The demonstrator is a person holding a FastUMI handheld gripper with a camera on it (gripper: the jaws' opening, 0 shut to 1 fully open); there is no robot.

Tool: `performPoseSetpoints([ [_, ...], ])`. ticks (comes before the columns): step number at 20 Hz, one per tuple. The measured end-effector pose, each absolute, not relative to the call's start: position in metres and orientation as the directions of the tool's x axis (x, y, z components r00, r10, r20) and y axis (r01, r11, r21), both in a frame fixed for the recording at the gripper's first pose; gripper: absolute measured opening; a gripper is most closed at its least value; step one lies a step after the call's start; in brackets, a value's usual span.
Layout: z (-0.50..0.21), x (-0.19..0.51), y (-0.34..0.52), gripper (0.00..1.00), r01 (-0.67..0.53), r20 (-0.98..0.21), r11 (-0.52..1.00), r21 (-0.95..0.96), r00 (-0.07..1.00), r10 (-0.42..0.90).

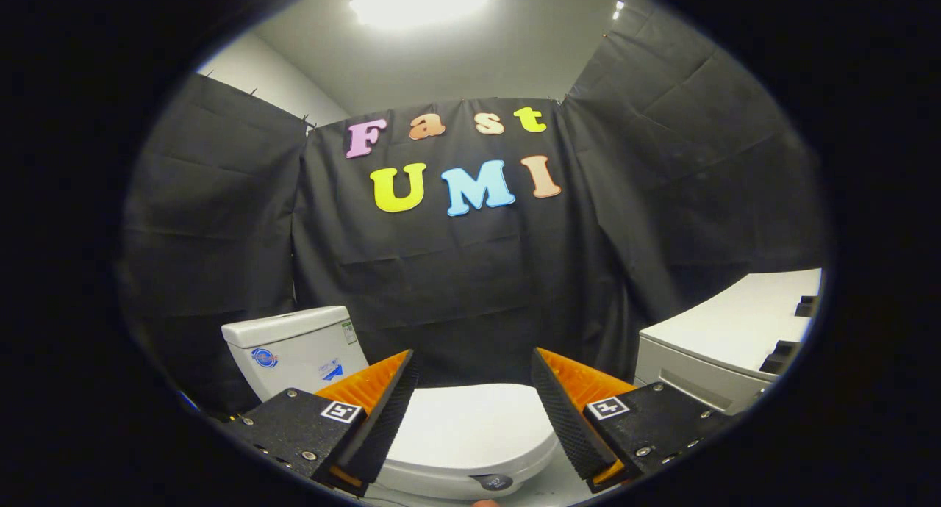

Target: Open the toilet lid.

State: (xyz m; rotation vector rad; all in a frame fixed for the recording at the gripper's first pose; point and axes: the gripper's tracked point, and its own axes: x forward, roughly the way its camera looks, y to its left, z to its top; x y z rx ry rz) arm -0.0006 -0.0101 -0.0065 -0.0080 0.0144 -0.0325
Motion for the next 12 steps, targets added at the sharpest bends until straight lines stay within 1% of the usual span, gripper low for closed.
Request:
performPoseSetpoints([
  [12,-0.0105,0.0014,-0.0086,0.95,0.029,-0.029,1.0,0.0,0.999,-0.028],
])
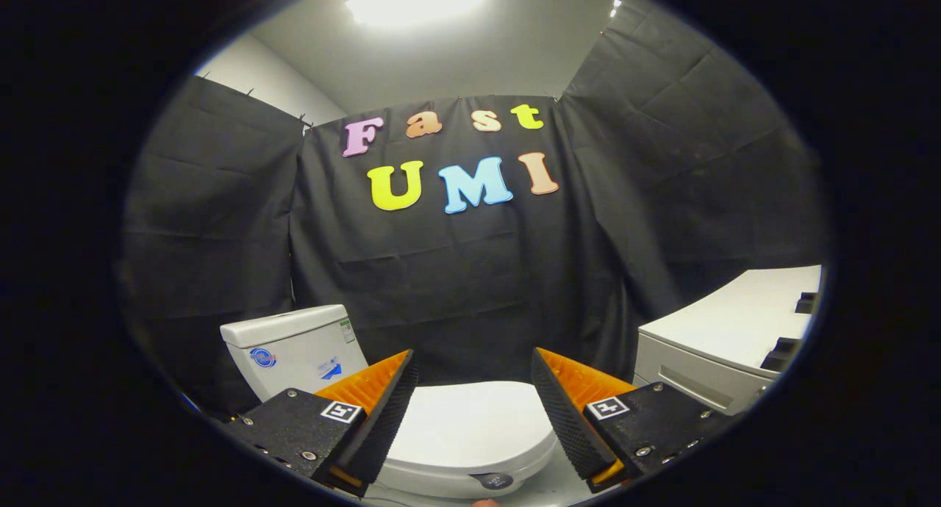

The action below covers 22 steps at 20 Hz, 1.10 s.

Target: Open the toilet lid.

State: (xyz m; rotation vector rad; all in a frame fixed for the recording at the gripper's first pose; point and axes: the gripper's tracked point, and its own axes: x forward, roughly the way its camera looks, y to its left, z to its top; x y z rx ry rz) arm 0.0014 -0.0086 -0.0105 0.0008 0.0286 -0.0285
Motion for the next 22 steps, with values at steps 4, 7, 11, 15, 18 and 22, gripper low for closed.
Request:
performPoseSetpoints([
  [4,-0.018,0.0,-0.003,0.95,0.016,-0.049,1.0,0.002,0.999,-0.016],
  [7,-0.018,0.001,0.0,0.95,0.011,-0.051,1.0,-0.008,0.999,-0.012],
  [11,-0.02,0.002,0.0,0.95,0.011,-0.051,1.0,-0.016,0.999,-0.011],
  [15,-0.022,0.002,-0.003,0.95,0.017,-0.055,1.0,-0.023,0.998,-0.018],
  [18,-0.024,0.002,-0.004,0.95,0.018,-0.055,0.999,-0.027,0.998,-0.02],
  [22,-0.024,0.002,-0.005,0.95,0.016,-0.052,0.999,-0.029,0.998,-0.018],
])
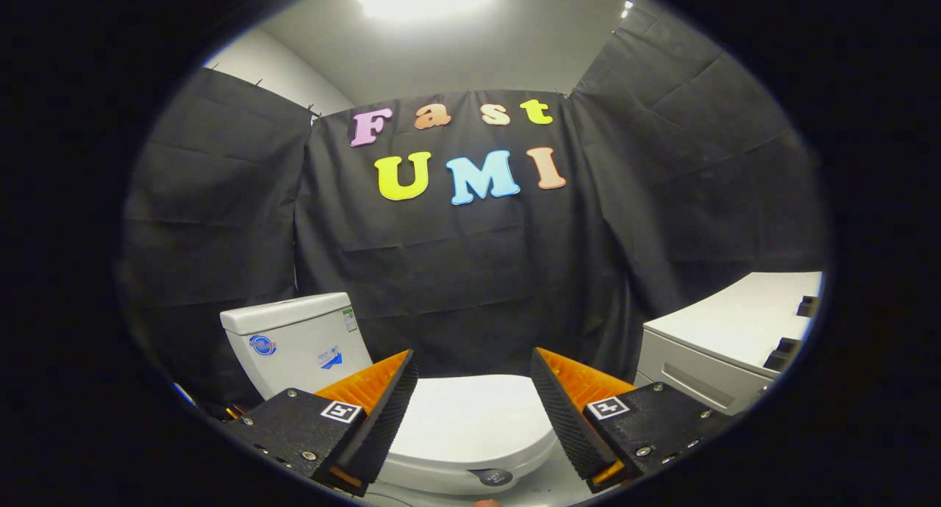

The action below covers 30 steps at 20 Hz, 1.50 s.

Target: Open the toilet lid.

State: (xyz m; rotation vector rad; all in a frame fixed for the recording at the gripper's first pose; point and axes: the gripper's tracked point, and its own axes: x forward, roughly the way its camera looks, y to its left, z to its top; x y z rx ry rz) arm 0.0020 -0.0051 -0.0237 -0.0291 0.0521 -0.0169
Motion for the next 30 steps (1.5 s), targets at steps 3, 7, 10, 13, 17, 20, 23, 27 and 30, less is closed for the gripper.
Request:
performPoseSetpoints([
  [3,-0.034,0.009,-0.002,0.95,-0.021,-0.088,0.999,0.04,0.996,0.025],
  [7,-0.051,0.02,-0.017,0.95,-0.043,-0.163,0.988,0.15,0.984,0.067],
  [10,-0.076,0.026,-0.029,0.95,-0.045,-0.239,0.97,0.239,0.965,0.104],
  [13,-0.115,0.029,-0.044,0.95,0.01,-0.345,0.944,0.331,0.932,0.111],
  [17,-0.172,0.026,-0.049,0.94,0.084,-0.481,0.898,0.432,0.864,0.15],
  [20,-0.213,0.02,-0.047,0.94,0.106,-0.559,0.888,0.448,0.808,0.186],
  [23,-0.243,0.015,-0.057,0.94,0.156,-0.612,0.866,0.474,0.766,0.197],
  [27,-0.283,0.011,-0.064,0.92,0.241,-0.683,0.834,0.496,0.701,0.204],
  [30,-0.296,0.009,-0.063,0.9,0.288,-0.701,0.792,0.539,0.675,0.231],
])
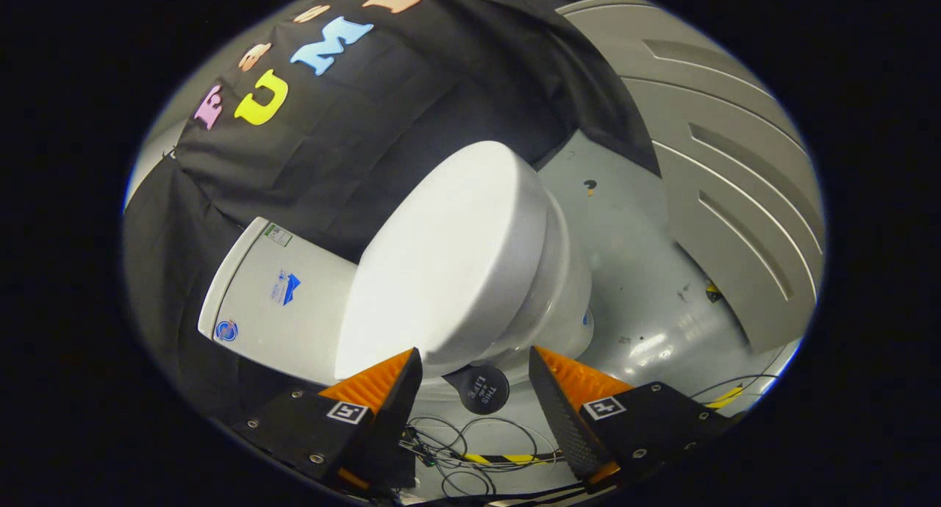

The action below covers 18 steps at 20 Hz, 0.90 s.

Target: Open the toilet lid.

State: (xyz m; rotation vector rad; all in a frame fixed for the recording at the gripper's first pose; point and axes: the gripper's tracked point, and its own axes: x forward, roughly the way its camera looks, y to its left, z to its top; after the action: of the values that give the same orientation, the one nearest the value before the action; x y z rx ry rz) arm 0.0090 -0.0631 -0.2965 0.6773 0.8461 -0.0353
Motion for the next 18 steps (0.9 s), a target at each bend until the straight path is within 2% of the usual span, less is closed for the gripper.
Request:
performPoseSetpoints([
  [5,-0.301,0.007,-0.047,0.83,0.339,-0.664,0.657,0.673,0.667,0.337],
  [8,-0.301,0.005,-0.047,0.8,0.344,-0.65,0.624,0.702,0.667,0.365],
  [12,-0.301,0.001,-0.05,0.69,0.336,-0.645,0.621,0.708,0.665,0.377],
  [14,-0.317,-0.003,-0.059,0.58,0.386,-0.688,0.631,0.673,0.639,0.343],
  [15,-0.32,-0.003,-0.063,0.33,0.417,-0.698,0.616,0.669,0.638,0.326],
  [17,-0.317,-0.003,-0.065,0.14,0.445,-0.683,0.558,0.701,0.643,0.346],
  [18,-0.32,-0.003,-0.062,0.13,0.453,-0.676,0.534,0.714,0.643,0.359],
])
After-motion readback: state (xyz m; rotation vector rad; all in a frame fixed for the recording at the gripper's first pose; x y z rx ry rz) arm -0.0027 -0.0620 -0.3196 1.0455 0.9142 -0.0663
